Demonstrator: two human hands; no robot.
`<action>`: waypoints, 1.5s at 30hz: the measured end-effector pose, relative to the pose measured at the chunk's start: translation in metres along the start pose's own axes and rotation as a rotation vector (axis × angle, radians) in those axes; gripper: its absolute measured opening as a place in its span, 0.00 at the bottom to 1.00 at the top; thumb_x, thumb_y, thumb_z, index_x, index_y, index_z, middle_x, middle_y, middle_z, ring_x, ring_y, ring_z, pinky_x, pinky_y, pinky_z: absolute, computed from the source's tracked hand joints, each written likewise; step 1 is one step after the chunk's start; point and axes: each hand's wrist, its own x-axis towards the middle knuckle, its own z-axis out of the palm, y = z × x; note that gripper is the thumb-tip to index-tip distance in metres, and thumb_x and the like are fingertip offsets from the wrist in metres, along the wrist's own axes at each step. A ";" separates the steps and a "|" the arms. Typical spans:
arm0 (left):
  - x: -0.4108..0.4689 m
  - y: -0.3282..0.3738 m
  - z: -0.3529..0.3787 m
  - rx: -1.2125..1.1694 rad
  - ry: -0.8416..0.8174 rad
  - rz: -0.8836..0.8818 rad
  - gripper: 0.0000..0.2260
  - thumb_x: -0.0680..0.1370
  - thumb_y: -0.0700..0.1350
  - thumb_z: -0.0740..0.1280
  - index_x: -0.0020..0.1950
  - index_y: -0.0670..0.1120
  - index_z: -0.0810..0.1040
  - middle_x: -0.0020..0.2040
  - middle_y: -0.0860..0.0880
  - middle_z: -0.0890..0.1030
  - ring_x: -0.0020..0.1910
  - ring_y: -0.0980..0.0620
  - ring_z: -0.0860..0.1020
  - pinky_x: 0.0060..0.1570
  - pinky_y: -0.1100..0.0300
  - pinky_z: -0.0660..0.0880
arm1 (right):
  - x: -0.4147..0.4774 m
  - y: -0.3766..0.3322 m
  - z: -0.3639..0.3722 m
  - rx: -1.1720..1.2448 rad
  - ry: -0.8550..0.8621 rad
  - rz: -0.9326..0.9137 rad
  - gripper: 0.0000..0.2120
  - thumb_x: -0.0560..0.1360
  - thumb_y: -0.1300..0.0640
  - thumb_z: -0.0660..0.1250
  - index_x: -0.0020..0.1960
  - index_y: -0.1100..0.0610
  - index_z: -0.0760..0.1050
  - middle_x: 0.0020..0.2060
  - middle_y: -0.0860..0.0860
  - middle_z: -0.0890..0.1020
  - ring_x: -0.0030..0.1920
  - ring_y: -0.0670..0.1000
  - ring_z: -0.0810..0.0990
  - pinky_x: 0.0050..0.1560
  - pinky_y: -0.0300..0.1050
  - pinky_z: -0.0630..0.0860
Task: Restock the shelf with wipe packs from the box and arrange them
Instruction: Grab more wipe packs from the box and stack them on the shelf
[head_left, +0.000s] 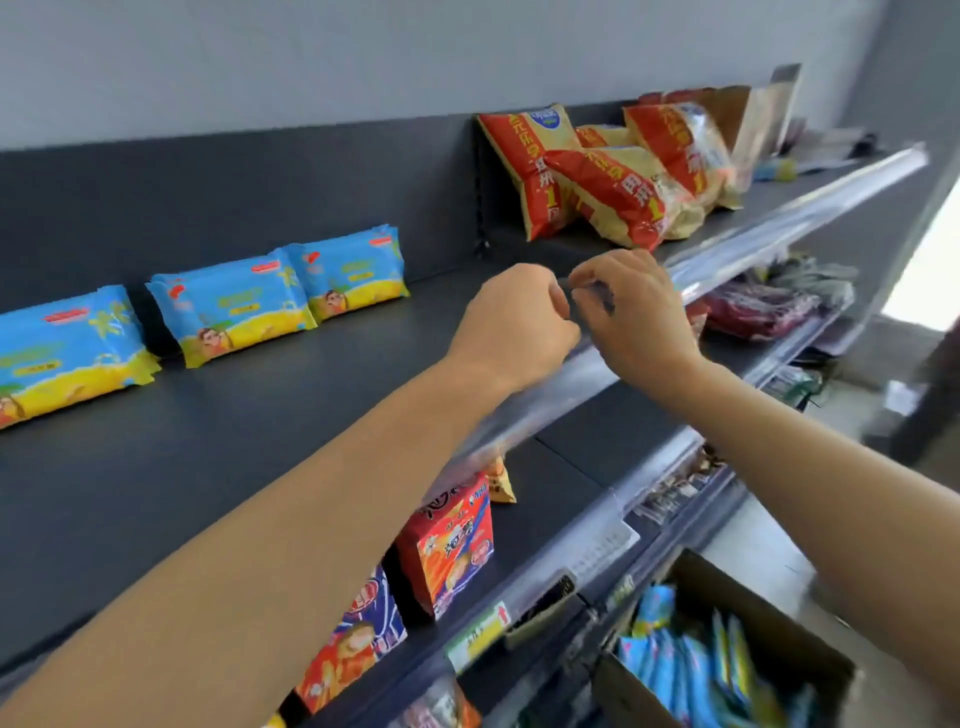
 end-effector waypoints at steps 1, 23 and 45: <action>-0.005 0.009 0.013 -0.045 -0.059 0.032 0.07 0.73 0.42 0.68 0.48 0.42 0.80 0.45 0.46 0.83 0.46 0.47 0.80 0.46 0.55 0.77 | -0.017 0.009 -0.011 -0.029 0.017 0.042 0.08 0.74 0.63 0.64 0.51 0.61 0.79 0.50 0.56 0.82 0.55 0.59 0.75 0.56 0.50 0.68; -0.029 -0.012 0.377 0.130 -0.862 -0.290 0.15 0.74 0.41 0.69 0.58 0.35 0.77 0.55 0.38 0.81 0.56 0.41 0.80 0.56 0.52 0.77 | -0.286 0.239 -0.036 -0.184 -0.671 0.812 0.12 0.77 0.60 0.60 0.58 0.60 0.77 0.56 0.57 0.79 0.60 0.59 0.73 0.58 0.50 0.71; -0.043 -0.155 0.576 0.780 -0.770 -0.081 0.17 0.77 0.35 0.59 0.66 0.38 0.70 0.66 0.40 0.68 0.67 0.41 0.64 0.61 0.52 0.69 | -0.429 0.393 0.148 -0.014 -1.264 1.031 0.25 0.81 0.54 0.54 0.76 0.50 0.52 0.65 0.62 0.71 0.62 0.61 0.73 0.55 0.49 0.73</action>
